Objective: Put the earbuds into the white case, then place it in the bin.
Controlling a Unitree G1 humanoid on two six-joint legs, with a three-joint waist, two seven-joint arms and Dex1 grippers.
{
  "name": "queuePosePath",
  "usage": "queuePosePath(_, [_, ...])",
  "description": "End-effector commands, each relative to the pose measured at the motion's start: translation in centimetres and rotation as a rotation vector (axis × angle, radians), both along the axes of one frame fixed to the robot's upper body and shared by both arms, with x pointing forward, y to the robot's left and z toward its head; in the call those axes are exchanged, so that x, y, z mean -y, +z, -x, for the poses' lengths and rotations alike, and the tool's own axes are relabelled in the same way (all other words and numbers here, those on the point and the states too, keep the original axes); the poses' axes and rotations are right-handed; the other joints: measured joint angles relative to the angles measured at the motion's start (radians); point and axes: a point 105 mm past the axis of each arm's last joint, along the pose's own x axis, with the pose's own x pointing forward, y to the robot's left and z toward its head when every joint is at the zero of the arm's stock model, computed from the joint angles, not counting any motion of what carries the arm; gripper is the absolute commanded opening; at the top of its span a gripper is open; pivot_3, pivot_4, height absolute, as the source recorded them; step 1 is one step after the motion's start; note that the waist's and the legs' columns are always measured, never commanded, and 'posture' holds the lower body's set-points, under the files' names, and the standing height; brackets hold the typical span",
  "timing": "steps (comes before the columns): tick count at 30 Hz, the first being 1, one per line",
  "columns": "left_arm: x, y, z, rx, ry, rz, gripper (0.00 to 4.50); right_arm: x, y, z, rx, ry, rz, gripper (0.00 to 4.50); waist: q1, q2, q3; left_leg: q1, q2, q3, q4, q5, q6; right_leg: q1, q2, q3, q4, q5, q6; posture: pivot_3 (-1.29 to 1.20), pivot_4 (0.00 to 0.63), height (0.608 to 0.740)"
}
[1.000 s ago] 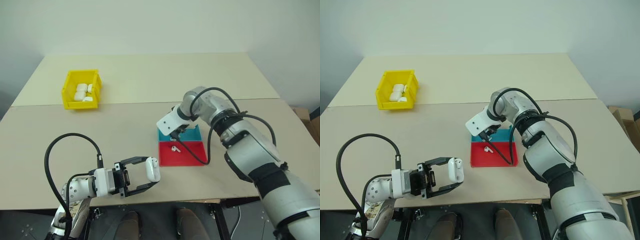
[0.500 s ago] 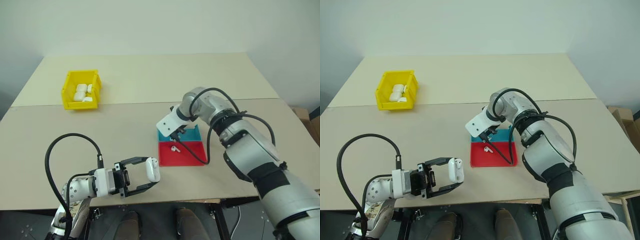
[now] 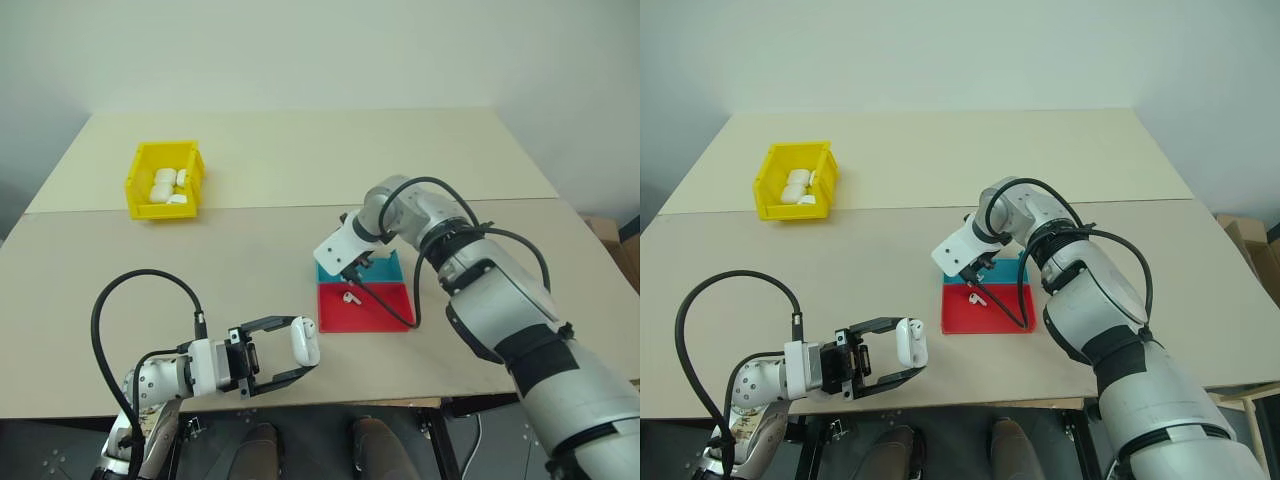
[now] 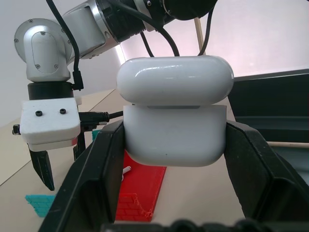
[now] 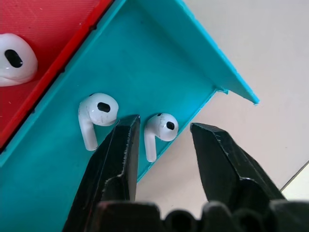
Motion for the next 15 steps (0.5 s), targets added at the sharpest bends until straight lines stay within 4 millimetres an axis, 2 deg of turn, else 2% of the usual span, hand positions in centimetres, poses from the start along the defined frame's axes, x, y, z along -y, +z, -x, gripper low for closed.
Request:
queuePosePath(1, [0.28,0.68,0.19,0.045,-0.012,0.007,2.76,-0.12,0.69,-0.10,0.013,0.008,-0.001,1.84,0.000,0.000,0.000,0.000,0.000,0.000,0.000,0.000,0.000,0.000,0.000,0.000,0.000,0.000,0.000,0.00,0.150,0.740])
queuePosePath(15, [0.16,0.61,0.08,0.051,-0.008,0.005,2.76,0.03,0.37,-0.17,0.028,0.019,0.018,1.84,0.000,0.000,0.000,0.000,0.000,0.000,0.000,0.000,0.000,0.001,0.000,0.000,0.000,0.000,0.000,0.00,0.150,0.740])
